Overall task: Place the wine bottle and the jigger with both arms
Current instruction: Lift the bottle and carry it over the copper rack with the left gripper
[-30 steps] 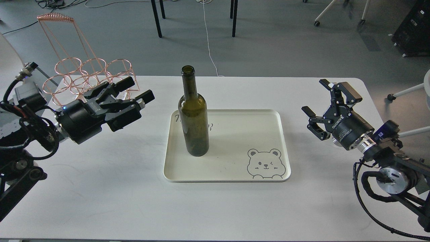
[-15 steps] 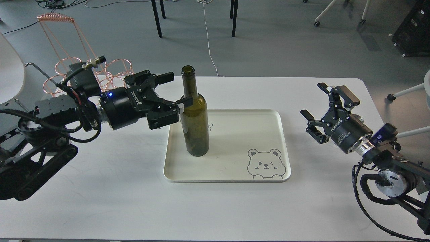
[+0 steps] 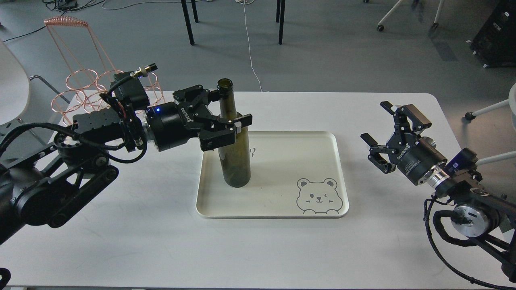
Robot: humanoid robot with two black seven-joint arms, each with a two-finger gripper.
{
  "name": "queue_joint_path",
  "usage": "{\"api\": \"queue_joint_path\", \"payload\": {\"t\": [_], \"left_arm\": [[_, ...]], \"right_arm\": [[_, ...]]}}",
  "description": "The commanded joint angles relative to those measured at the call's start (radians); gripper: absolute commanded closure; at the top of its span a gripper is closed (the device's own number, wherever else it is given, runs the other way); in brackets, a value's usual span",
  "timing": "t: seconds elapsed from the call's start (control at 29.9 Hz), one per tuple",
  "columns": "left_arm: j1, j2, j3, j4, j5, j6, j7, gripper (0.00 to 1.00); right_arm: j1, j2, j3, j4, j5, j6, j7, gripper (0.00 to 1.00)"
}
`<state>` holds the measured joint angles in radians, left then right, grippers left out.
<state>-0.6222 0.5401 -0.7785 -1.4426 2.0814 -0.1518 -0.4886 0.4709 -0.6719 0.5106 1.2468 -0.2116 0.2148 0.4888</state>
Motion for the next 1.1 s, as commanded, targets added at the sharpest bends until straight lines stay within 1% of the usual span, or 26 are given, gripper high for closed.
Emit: {"api": "queue_joint_path", "payload": {"t": [0.0,0.1,0.13,0.17,0.2,0.23,0.27,0.3,0.33,0.4,0.43,0.53,0.67,0.8,0.94,1.07], "left_arm": [[-0.025,-0.005,0.025,0.020,0.002,0.000,0.000,0.11],[-0.033,-0.005,0.028,0.027,0.006,0.000,0.000,0.24],[-0.033,-0.003,0.030,0.027,0.009,0.000,0.000,0.34],[-0.033,-0.005,0.030,0.027,0.011,0.000,0.000,0.46],[-0.033,-0.005,0.028,0.025,0.011,0.000,0.000,0.55],[-0.033,-0.006,0.028,0.027,0.009,0.001,0.000,0.59],[-0.031,-0.005,0.028,0.027,0.008,0.001,0.000,0.60],[-0.033,-0.005,0.028,0.027,0.006,0.001,0.000,0.63],[-0.031,-0.005,0.030,0.027,0.006,0.001,0.000,0.69],[-0.031,-0.006,0.028,0.027,0.006,0.003,0.000,0.86],[-0.031,-0.009,0.028,0.027,0.006,0.006,0.000,0.90],[-0.034,-0.019,0.028,0.025,0.002,0.008,0.000,0.93],[-0.060,-0.003,0.021,0.013,-0.007,0.009,0.000,0.93],[-0.168,0.072,0.024,0.016,-0.134,0.008,0.000,0.92],[-0.272,0.193,0.028,0.031,-0.256,-0.005,0.000,0.92],[-0.324,0.268,0.028,0.132,-0.276,-0.041,0.000,0.92]], "right_arm": [[-0.005,0.000,0.000,0.000,0.000,0.000,0.000,0.02],[-0.006,0.000,0.000,0.000,0.000,0.000,0.000,0.02],[-0.006,0.002,0.000,0.000,0.000,0.000,0.000,0.02],[-0.006,0.002,0.000,0.000,0.000,0.000,0.000,0.02],[-0.006,0.003,0.000,0.000,0.000,0.000,0.000,0.02],[-0.006,0.006,0.000,0.000,0.000,0.000,0.000,0.02],[-0.008,0.008,0.000,-0.001,0.000,0.000,0.000,0.02],[-0.008,0.008,-0.001,-0.001,-0.002,0.000,0.000,0.02],[-0.009,0.009,-0.001,0.000,-0.002,0.000,0.000,0.02],[-0.014,0.012,-0.001,0.000,-0.002,0.000,0.000,0.02],[-0.014,0.015,-0.001,0.000,-0.002,0.000,0.000,0.02],[-0.014,0.015,-0.001,-0.001,-0.002,0.000,0.000,0.02],[-0.014,0.014,-0.001,0.000,-0.002,-0.009,0.000,0.02],[-0.014,0.014,-0.001,0.000,-0.002,-0.012,0.000,0.02],[-0.015,0.015,-0.001,0.000,-0.002,-0.014,0.000,0.02],[-0.015,0.015,-0.001,0.000,-0.003,-0.017,0.000,0.02]]}}
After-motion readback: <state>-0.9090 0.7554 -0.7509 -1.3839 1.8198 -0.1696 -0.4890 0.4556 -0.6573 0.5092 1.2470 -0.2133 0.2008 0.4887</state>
